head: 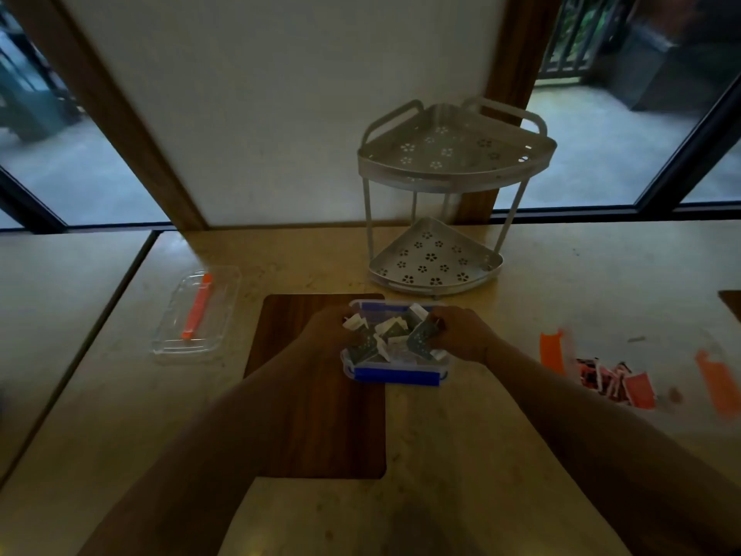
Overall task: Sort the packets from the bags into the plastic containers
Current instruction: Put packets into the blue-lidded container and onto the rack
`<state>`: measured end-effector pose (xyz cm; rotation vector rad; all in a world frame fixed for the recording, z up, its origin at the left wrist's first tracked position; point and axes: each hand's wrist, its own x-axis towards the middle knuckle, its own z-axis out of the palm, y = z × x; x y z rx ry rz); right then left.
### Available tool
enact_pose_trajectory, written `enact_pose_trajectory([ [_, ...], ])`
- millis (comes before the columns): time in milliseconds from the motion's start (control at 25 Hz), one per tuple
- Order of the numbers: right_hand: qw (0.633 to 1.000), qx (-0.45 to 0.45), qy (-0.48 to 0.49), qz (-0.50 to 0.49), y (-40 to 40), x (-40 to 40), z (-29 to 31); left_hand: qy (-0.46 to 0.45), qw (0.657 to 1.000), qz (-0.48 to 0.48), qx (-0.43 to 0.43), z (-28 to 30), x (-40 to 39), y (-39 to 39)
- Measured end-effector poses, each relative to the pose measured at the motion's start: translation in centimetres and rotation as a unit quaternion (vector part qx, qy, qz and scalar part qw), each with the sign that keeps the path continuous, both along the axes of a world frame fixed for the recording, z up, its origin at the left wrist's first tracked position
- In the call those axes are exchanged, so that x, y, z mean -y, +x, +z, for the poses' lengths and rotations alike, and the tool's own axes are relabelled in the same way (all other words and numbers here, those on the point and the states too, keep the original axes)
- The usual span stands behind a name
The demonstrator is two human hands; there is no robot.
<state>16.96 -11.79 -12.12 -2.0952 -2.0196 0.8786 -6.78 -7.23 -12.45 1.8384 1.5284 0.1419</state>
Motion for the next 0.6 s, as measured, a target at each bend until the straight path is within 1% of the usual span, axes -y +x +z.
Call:
enact_pose_trajectory([
  [160, 1.000, 0.011, -0.012, 0.016, -1.0, -1.8, -1.1, 0.004, 1.000, 0.008, -0.004, -1.4, -1.9, 0.0],
  [320, 0.999, 0.034, -0.023, 0.037, -1.4, -3.5, -2.4, 0.018, 0.997, -0.061, -0.033, -2.1, -4.0, 1.8],
  [400, 0.995, 0.056, -0.044, 0.064, -1.5, -4.1, -3.2, 0.000, 0.990, -0.115, -0.079, -2.8, -4.6, 3.0],
  [480, 0.991, 0.075, -0.071, 0.087, -1.6, -4.5, -4.1, -0.031, 0.973, -0.169, -0.151, -3.9, -5.0, 3.9],
  [560, 0.986, 0.088, -0.091, 0.105, -1.9, -4.6, -5.0, -0.024, 0.955, -0.205, -0.215, -4.8, -5.1, 4.5],
  [600, 0.985, 0.094, -0.095, 0.112, -2.1, -4.5, -5.4, -0.009, 0.949, -0.219, -0.228, -5.1, -5.1, 4.7],
])
